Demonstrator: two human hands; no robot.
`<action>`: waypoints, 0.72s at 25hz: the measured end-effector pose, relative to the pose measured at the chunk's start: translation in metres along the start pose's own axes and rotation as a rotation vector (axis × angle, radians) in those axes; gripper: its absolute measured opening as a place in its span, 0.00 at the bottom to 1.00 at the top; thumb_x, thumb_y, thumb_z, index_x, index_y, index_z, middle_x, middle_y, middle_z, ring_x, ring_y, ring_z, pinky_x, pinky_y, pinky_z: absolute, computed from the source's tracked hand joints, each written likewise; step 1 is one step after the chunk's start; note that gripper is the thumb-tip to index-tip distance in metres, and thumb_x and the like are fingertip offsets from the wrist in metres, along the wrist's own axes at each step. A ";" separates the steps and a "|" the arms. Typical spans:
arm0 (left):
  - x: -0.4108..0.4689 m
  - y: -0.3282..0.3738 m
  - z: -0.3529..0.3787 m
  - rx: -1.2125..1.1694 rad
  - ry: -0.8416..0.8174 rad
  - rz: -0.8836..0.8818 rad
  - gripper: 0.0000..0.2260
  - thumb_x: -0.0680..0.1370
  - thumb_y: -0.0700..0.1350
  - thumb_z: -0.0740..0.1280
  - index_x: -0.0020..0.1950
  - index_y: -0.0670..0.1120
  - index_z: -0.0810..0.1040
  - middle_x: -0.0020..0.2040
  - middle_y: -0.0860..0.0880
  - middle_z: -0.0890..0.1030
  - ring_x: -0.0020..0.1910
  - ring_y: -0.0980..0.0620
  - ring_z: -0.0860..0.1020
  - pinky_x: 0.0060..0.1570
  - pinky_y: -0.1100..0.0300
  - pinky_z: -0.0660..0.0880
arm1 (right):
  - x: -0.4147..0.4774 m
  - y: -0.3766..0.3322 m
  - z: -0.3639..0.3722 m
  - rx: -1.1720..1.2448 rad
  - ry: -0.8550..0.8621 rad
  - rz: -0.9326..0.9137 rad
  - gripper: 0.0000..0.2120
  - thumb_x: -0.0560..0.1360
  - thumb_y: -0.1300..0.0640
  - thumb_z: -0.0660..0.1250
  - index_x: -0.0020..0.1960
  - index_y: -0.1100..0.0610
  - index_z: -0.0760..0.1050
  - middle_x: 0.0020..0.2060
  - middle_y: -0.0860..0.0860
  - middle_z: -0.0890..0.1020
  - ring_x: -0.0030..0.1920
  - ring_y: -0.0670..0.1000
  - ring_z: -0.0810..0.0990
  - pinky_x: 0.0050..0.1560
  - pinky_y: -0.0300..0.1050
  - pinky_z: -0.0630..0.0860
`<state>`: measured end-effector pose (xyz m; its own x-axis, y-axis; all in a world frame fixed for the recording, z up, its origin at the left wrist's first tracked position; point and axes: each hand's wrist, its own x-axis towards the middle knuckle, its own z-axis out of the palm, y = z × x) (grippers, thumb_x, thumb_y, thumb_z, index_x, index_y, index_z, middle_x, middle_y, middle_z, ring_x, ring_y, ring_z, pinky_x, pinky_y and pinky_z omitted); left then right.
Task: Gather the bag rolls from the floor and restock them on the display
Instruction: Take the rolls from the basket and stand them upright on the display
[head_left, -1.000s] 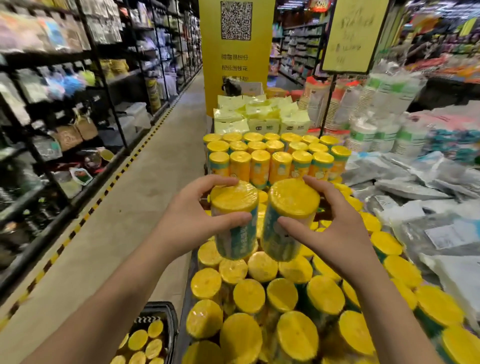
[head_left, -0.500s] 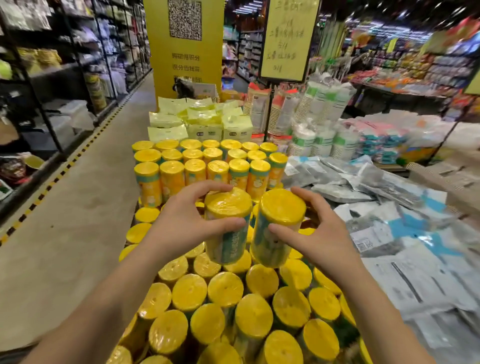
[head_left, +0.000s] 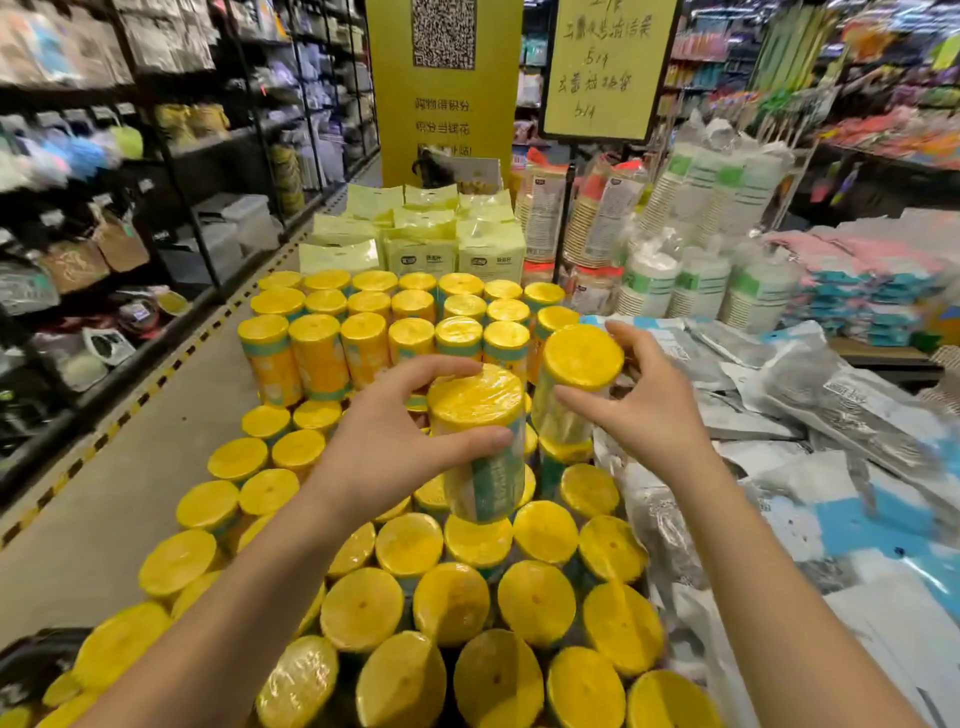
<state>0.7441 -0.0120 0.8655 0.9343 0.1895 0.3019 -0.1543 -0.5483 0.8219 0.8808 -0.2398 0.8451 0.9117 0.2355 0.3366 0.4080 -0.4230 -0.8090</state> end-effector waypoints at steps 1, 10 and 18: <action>0.002 0.002 0.004 0.016 0.013 -0.007 0.30 0.60 0.68 0.76 0.62 0.67 0.77 0.61 0.67 0.76 0.63 0.65 0.73 0.59 0.57 0.78 | 0.017 0.011 0.003 -0.009 -0.004 0.003 0.42 0.65 0.46 0.82 0.74 0.46 0.67 0.65 0.43 0.76 0.63 0.45 0.76 0.64 0.47 0.75; 0.008 0.004 0.016 -0.027 0.025 -0.059 0.29 0.62 0.63 0.80 0.61 0.67 0.77 0.63 0.64 0.77 0.63 0.64 0.75 0.59 0.53 0.79 | 0.099 0.081 0.040 -0.015 -0.040 0.086 0.41 0.66 0.47 0.82 0.72 0.49 0.65 0.64 0.47 0.75 0.62 0.49 0.75 0.58 0.49 0.74; 0.021 -0.006 0.028 -0.035 0.024 -0.066 0.28 0.62 0.61 0.80 0.61 0.66 0.78 0.62 0.65 0.77 0.61 0.66 0.75 0.54 0.63 0.78 | 0.113 0.112 0.060 0.004 -0.084 0.118 0.42 0.66 0.40 0.80 0.73 0.46 0.64 0.69 0.49 0.73 0.68 0.53 0.73 0.67 0.58 0.74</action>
<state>0.7741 -0.0275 0.8530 0.9351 0.2439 0.2571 -0.1039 -0.5050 0.8568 1.0262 -0.2077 0.7634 0.9460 0.2570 0.1976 0.2979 -0.4484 -0.8427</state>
